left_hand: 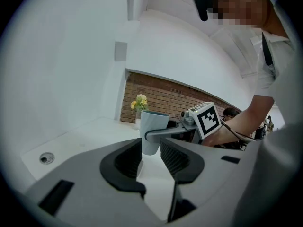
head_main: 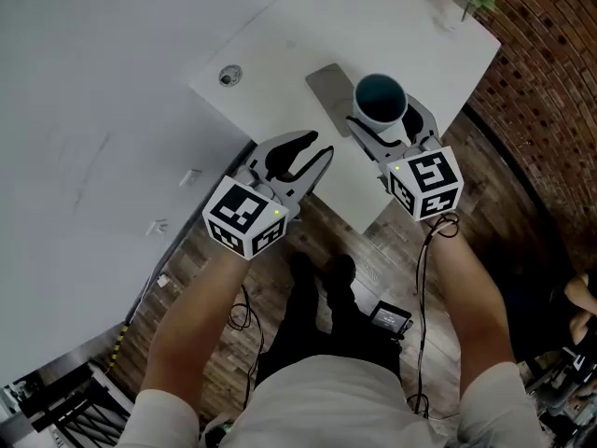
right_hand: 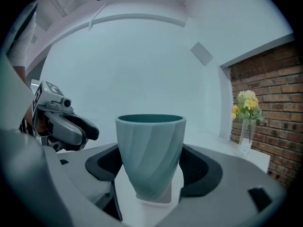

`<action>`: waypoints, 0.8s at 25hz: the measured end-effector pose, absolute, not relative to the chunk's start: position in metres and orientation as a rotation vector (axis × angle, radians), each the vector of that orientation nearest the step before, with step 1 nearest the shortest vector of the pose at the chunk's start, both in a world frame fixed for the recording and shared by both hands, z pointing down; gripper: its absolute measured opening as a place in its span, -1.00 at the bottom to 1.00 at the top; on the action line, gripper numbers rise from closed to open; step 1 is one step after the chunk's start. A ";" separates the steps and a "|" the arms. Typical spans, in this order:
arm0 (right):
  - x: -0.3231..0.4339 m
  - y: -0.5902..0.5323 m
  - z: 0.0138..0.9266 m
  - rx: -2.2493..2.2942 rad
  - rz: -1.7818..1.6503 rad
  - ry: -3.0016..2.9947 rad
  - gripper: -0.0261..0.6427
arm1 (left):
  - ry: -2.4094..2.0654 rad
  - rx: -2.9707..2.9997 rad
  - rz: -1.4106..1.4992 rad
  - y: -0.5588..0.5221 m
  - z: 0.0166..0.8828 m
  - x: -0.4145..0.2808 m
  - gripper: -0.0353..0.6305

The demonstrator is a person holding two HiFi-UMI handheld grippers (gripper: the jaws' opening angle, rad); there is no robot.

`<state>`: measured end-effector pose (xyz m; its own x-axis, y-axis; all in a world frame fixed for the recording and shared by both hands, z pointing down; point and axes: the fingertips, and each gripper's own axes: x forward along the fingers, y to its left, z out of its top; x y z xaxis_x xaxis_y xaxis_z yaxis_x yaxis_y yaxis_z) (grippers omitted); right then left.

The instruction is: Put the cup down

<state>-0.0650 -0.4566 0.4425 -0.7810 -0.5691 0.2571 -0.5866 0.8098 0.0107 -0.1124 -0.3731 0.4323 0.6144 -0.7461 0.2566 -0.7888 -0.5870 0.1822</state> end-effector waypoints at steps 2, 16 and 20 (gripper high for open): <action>-0.069 -0.462 0.454 0.896 0.100 -2.740 0.19 | -1.255 2.542 0.217 -0.378 0.443 -0.115 -0.51; -0.097 -0.494 0.528 0.883 0.040 -2.645 0.19 | -1.228 2.473 0.208 -0.390 0.482 -0.117 -0.51; -0.102 -0.497 0.538 0.873 0.028 -2.635 0.19 | -1.223 2.460 0.211 -0.389 0.488 -0.117 -0.51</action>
<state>-0.1023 -0.4975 0.5379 -0.7426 -0.5737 0.3455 -0.5808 0.8085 0.0942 -0.1170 -0.3889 0.4878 0.6094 -0.7343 0.2991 -0.7921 -0.5469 0.2710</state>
